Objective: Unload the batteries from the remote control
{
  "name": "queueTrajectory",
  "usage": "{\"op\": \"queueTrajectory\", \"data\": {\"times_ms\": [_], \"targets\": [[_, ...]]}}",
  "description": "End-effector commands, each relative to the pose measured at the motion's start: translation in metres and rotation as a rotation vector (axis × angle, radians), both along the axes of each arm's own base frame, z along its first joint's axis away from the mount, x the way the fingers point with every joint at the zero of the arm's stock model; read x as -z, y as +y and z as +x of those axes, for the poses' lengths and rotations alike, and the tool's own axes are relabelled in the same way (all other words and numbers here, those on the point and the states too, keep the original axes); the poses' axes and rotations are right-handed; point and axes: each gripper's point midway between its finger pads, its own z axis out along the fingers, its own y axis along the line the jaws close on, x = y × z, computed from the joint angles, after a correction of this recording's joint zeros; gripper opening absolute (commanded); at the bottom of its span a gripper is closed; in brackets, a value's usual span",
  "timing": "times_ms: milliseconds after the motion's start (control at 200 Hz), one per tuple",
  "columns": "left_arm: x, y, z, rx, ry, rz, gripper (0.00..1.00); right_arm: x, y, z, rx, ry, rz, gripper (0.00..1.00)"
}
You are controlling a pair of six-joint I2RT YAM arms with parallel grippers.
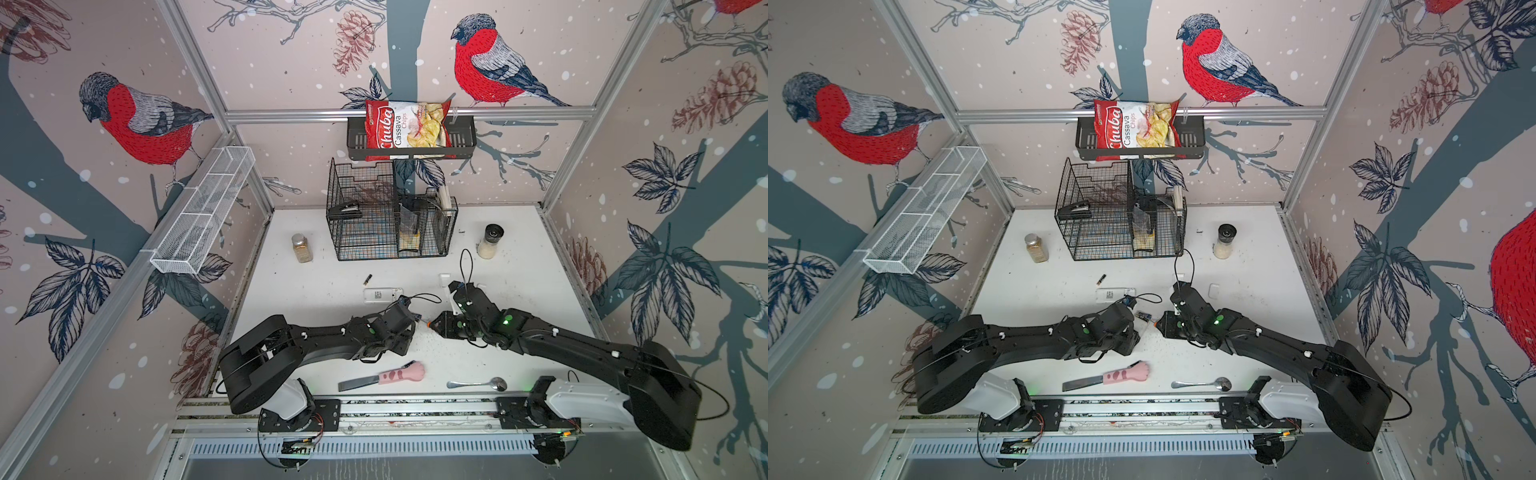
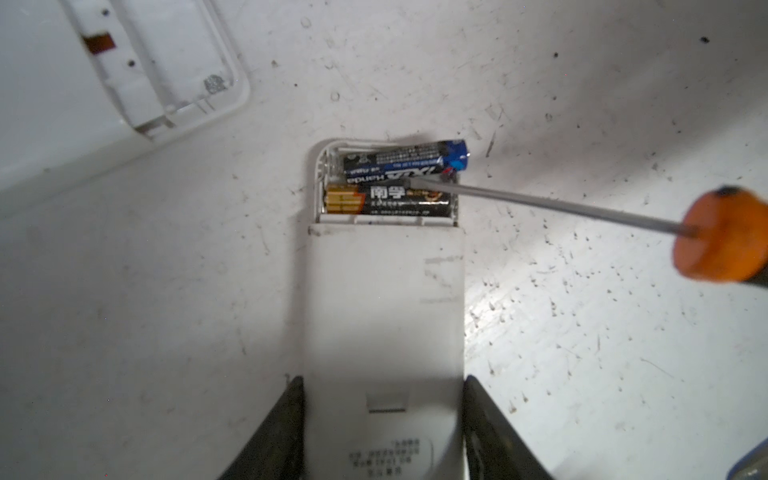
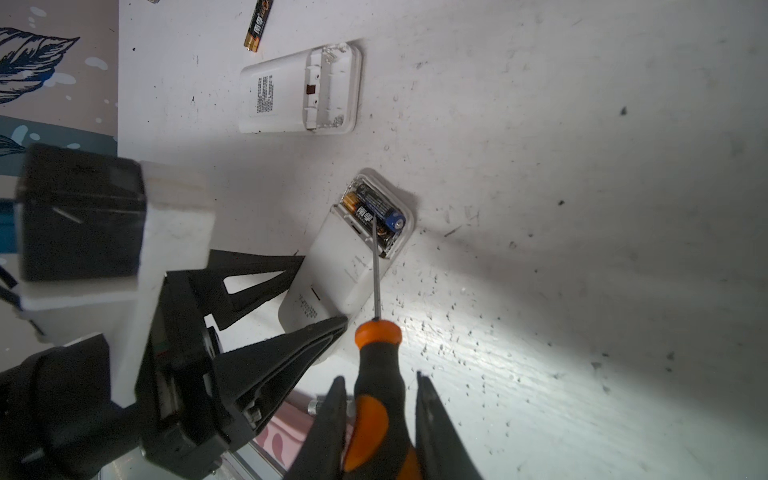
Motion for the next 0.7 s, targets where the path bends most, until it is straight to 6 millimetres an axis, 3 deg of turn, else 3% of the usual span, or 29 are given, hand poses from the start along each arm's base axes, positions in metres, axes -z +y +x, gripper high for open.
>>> {"op": "queueTrajectory", "data": {"times_ms": [0, 695], "targets": [[0.027, 0.029, -0.04, 0.015, 0.195, 0.118, 0.52, 0.004, -0.004, 0.002, 0.028, 0.003, -0.012, 0.0], [0.029, 0.027, -0.044, 0.02, 0.206, 0.105, 0.52, -0.004, 0.019, 0.018, 0.017, -0.029, 0.056, 0.0]]}}
